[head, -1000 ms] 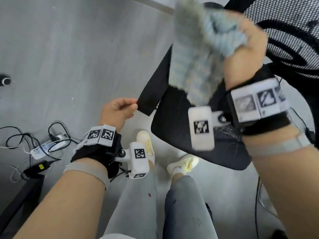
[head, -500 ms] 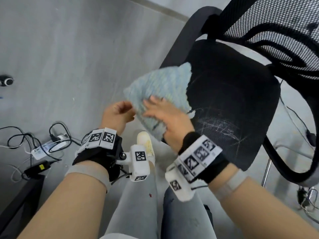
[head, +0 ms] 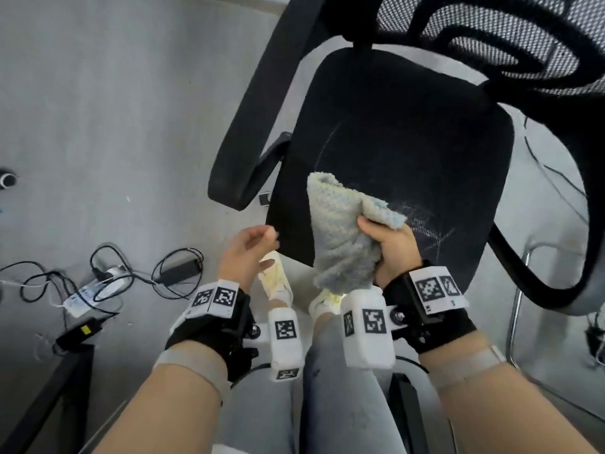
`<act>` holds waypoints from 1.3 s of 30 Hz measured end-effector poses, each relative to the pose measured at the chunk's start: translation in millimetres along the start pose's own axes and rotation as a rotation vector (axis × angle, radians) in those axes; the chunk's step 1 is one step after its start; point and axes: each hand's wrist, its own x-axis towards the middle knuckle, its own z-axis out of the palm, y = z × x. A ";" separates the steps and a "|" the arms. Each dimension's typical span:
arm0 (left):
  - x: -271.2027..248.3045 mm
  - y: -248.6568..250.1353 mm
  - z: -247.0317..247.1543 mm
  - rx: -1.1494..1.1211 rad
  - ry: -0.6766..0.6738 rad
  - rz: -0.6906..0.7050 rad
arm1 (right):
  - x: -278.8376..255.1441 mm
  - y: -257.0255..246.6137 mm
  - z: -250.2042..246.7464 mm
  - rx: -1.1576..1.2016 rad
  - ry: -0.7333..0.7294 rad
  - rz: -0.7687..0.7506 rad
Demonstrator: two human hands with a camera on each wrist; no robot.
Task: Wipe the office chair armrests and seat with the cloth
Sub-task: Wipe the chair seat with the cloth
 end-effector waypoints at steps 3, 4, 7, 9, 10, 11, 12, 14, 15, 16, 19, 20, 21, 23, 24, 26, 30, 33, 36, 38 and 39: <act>-1.9 2.8 34.6 0.122 -0.213 0.011 | -0.4 1.0 -16.9 0.194 -0.124 0.167; -0.4 4.3 44.8 0.138 -0.264 -0.004 | 0.0 2.1 -22.9 0.242 -0.182 0.206; 4.9 9.0 69.3 0.163 -0.319 -0.023 | 2.3 7.9 -41.2 0.307 -0.307 0.269; 5.8 12.2 82.2 0.241 -0.314 0.029 | 7.6 12.3 -53.4 0.321 -0.315 0.317; 6.2 13.3 87.7 0.272 -0.309 0.055 | 10.4 14.2 -59.3 0.337 -0.301 0.336; 6.5 14.1 92.8 0.292 -0.305 0.074 | 13.9 16.4 -65.0 0.361 -0.285 0.344; 7.4 14.8 97.4 0.310 -0.298 0.094 | 16.3 17.0 -69.9 0.388 -0.283 0.342; 12.4 15.6 104.3 0.372 -0.271 0.142 | 22.1 16.8 -78.0 0.412 -0.252 0.333; 16.0 15.9 105.9 0.405 -0.257 0.161 | 24.8 15.4 -81.6 0.413 -0.235 0.327; 19.8 16.7 106.2 0.430 -0.243 0.179 | 30.0 14.4 -85.9 0.406 -0.210 0.313; 36.3 17.7 97.8 0.506 -0.136 0.224 | 44.2 1.8 -93.0 0.341 -0.088 0.207; 42.6 18.1 92.4 0.543 -0.088 0.234 | 50.2 -4.9 -93.9 0.299 -0.028 0.132; 48.6 18.5 86.2 0.581 -0.050 0.241 | 56.6 -11.9 -93.6 0.218 0.055 0.041; 60.8 18.7 73.3 0.647 -0.011 0.234 | 71.9 -33.8 -87.3 0.013 0.223 -0.172; 66.0 19.1 68.0 0.689 -0.007 0.225 | 82.1 -43.5 -81.5 -0.080 0.272 -0.288; 74.4 18.9 60.4 0.794 -0.012 0.198 | 103.7 -57.1 -65.2 -0.320 0.274 -0.494; 91.0 11.3 51.5 0.878 -0.047 0.072 | 162.7 -42.6 -27.2 -0.970 0.075 -0.461; 98.4 2.0 47.6 0.940 -0.063 0.071 | 164.1 5.2 3.0 -1.554 -0.208 -0.575; 98.8 -2.7 46.9 1.036 -0.098 0.102 | 138.1 46.9 4.0 -1.784 -0.492 -0.749; 98.5 -1.7 48.7 1.032 -0.136 0.080 | 132.9 48.1 -6.5 -1.824 -0.603 -0.808; 98.7 0.0 49.6 1.023 -0.159 0.051 | 139.7 39.9 -11.1 -1.838 -0.602 -0.836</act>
